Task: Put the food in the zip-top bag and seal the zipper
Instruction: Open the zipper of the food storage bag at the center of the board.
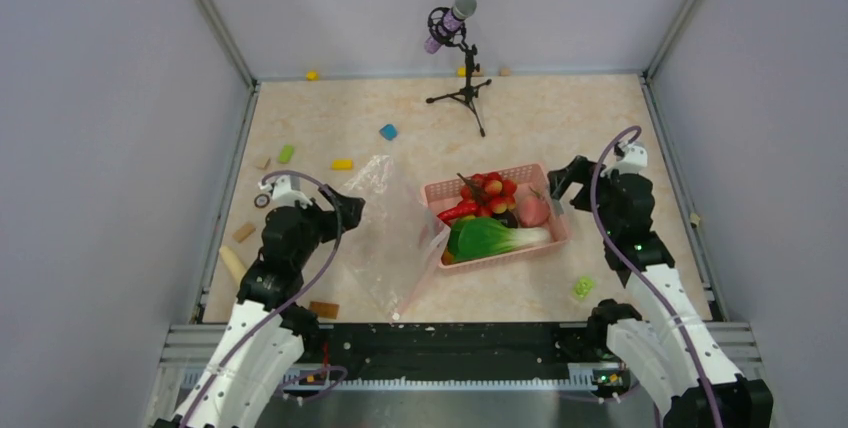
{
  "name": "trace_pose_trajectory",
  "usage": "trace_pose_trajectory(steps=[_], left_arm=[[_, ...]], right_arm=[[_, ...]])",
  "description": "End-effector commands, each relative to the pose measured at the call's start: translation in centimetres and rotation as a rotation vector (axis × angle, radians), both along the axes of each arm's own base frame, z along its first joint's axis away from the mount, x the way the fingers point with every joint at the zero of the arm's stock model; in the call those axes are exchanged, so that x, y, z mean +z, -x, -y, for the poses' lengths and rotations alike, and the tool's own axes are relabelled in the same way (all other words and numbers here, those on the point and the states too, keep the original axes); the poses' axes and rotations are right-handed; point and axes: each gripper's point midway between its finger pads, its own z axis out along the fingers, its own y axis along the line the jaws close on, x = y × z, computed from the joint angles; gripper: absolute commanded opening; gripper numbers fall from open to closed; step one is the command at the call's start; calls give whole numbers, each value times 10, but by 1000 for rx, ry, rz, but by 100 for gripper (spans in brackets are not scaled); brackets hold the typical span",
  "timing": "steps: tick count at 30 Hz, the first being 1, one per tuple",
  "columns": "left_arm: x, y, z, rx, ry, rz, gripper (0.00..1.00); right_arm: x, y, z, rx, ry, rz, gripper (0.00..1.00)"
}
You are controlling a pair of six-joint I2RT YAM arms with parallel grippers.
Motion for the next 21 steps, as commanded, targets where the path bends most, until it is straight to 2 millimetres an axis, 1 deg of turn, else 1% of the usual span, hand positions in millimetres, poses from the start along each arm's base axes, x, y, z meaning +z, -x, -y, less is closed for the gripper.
trace_pose_trajectory(steps=[1, 3, 6, 10, 13, 17, 19, 21], left_arm=[[28, -1, 12, -69, 23, 39, 97], [29, 3, 21, -118, 43, 14, 97], [26, 12, 39, -220, 66, -29, 97], [7, 26, 56, -270, 34, -101, 97], [-11, 40, 72, -335, -10, -146, 97], [-15, 72, 104, -564, -29, -165, 95], [-20, 81, 109, -603, -59, -162, 95], [-27, 83, 109, -597, -99, -169, 95]], right_arm=[[20, 3, -21, 121, -29, 65, 99], [13, 9, -21, 132, -14, 18, 99], [13, 10, -16, 98, -26, -14, 99], [12, 12, -21, 127, -27, -26, 99], [5, 10, -22, 135, -21, -93, 99], [0, 6, -23, 131, -23, -113, 99], [0, 6, -26, 149, -31, -107, 99], [3, 7, -29, 168, -39, -99, 99]])
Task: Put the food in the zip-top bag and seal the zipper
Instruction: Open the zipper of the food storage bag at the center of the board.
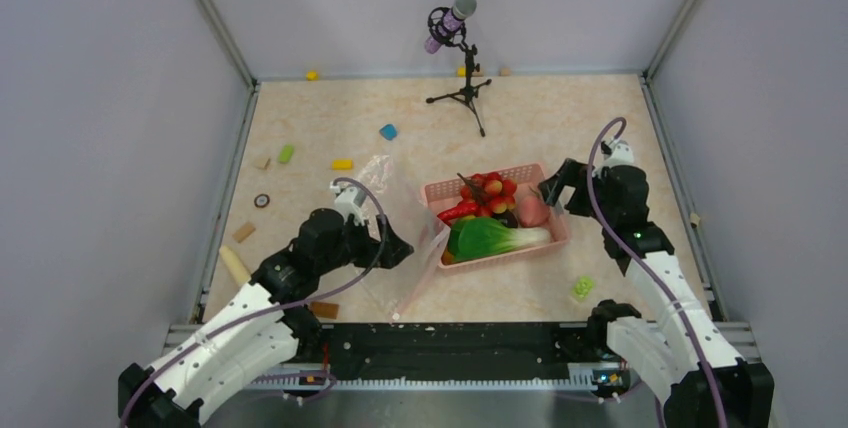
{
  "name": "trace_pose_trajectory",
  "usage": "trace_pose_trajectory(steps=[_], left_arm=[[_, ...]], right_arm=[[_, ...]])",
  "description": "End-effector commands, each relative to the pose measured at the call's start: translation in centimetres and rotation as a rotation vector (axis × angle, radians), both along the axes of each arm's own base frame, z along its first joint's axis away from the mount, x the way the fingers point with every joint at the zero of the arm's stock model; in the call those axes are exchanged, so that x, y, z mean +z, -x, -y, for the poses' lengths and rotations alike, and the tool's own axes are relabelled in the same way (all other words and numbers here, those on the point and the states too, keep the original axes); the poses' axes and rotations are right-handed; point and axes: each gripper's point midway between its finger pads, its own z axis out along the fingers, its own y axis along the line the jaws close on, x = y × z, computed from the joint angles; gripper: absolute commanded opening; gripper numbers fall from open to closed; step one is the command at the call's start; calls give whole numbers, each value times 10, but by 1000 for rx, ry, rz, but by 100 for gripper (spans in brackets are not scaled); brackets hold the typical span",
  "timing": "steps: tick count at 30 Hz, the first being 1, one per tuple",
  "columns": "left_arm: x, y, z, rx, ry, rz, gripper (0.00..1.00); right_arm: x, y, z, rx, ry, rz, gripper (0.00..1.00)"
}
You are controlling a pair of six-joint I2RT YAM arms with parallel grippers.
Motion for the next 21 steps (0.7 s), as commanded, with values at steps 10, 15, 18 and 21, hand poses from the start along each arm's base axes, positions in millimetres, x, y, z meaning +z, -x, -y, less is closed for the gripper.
trace_pose_trajectory(steps=[10, 15, 18, 21], left_arm=[[-34, 28, 30, -175, -239, 17, 95], [-33, 29, 36, -164, -272, 65, 94], [-36, 24, 32, -113, -304, 58, 91], [-40, 22, 30, -84, -342, 50, 86]], right_arm=[[30, -1, -9, 55, -19, 95, 99], [29, -1, -10, 65, -19, 95, 99], [30, -1, -11, 70, -21, 99, 99], [32, -1, -12, 74, -22, 105, 99]])
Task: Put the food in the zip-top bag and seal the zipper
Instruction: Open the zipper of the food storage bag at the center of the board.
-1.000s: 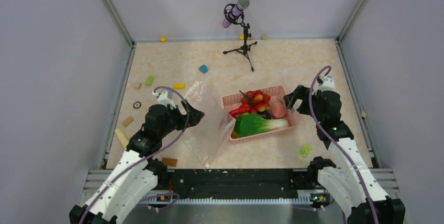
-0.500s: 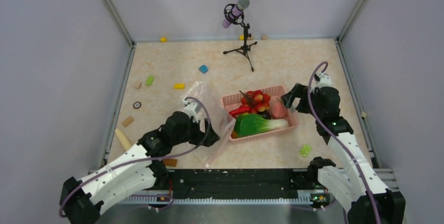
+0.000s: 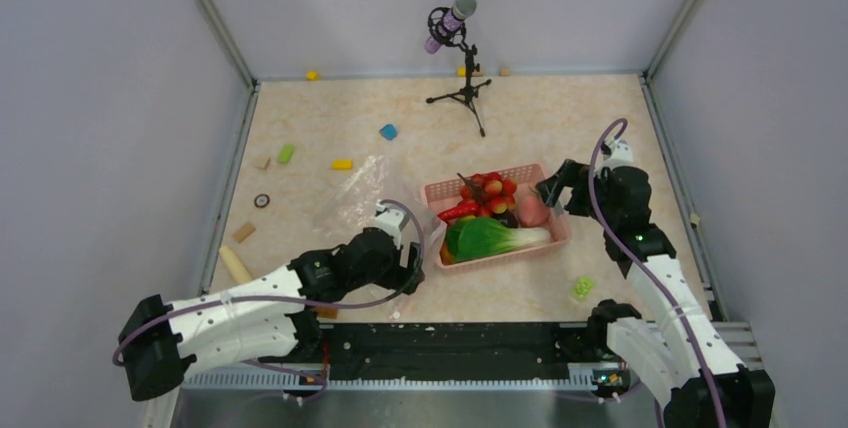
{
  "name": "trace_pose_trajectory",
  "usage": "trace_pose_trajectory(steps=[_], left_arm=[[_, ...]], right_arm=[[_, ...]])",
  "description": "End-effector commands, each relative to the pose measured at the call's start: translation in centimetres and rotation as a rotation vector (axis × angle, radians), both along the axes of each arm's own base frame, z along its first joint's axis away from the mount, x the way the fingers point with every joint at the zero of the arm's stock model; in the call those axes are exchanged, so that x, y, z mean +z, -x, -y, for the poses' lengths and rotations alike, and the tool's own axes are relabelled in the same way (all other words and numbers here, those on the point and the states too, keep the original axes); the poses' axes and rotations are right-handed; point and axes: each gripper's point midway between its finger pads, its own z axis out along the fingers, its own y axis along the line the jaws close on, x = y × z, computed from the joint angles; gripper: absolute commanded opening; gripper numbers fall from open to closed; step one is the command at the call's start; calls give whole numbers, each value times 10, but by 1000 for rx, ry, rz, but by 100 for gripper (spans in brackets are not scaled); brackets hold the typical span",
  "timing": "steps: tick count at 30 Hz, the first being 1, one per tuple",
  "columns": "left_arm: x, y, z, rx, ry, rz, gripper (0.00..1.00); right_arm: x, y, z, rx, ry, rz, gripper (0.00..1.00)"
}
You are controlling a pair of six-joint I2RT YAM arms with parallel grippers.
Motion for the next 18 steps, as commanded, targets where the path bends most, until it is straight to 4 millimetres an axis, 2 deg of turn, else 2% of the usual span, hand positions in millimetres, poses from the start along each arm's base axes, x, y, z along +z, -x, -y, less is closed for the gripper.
trace_pose_trajectory(steps=[1, 9, 14, 18], left_arm=[[15, -19, 4, 87, -12, 65, 85], [19, -29, 11, 133, -32, 109, 75], [14, -30, 15, 138, -47, 111, 65], [8, -34, 12, 171, -93, 112, 62]], right_arm=[[23, -4, -4, 29, 0, 82, 99], [24, -5, -4, 30, 1, 86, 99], [24, -5, -4, 30, 1, 88, 99], [26, -4, -4, 33, -1, 95, 99]])
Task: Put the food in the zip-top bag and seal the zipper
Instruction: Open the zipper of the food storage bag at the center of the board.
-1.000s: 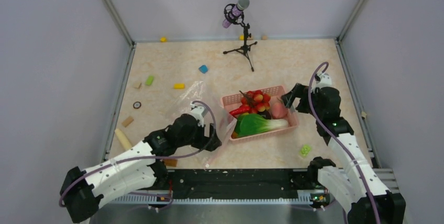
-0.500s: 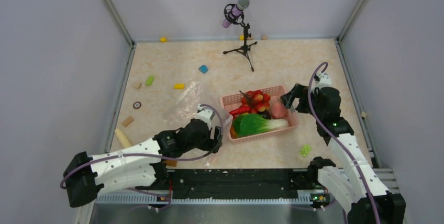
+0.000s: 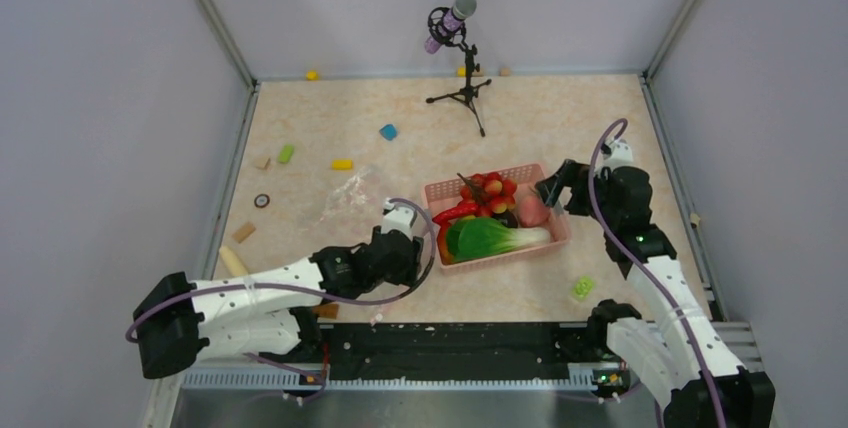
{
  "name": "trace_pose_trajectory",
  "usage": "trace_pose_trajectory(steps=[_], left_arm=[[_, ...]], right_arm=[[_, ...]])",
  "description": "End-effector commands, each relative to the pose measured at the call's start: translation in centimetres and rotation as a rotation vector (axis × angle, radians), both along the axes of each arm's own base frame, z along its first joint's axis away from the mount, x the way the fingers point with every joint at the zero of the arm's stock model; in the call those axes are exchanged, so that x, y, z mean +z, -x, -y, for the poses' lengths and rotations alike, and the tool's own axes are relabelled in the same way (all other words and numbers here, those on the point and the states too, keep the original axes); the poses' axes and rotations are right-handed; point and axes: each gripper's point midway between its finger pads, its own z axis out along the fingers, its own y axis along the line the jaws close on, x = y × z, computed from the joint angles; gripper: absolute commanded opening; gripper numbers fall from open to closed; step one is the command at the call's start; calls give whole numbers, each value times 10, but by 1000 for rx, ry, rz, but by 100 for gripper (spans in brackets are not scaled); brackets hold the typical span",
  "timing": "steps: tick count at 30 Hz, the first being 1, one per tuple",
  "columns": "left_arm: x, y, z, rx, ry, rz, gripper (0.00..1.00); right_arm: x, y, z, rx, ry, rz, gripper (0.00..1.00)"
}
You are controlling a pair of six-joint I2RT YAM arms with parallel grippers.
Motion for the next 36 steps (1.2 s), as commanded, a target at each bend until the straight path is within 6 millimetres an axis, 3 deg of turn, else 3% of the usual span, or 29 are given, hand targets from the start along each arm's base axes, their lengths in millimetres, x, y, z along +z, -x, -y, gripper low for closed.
trace_pose_trajectory(steps=[1, 4, 7, 11, 16, 25, 30, 36], left_arm=[[14, -15, 8, 61, 14, 51, 59], [12, -18, 5, 88, -18, 56, 52], [12, -19, 7, 87, -27, 53, 36], [13, -19, 9, 77, -33, 54, 0], [27, -23, 8, 90, -28, 80, 0], [100, -35, -26, 265, 36, 196, 0], [127, -42, -48, 357, 91, 289, 0], [149, -47, -60, 428, 118, 337, 0]], right_arm=[[23, -4, -2, 16, 1, 83, 99], [25, -3, -1, 15, 1, 92, 99], [26, -2, -1, 16, 2, 98, 99], [27, -2, -2, 20, -3, 100, 99], [29, 0, -8, 48, -25, 99, 99], [51, 18, -55, 293, -149, 166, 99], [74, 35, -108, 423, -135, 224, 99], [88, 68, -193, 549, -186, 240, 98]])
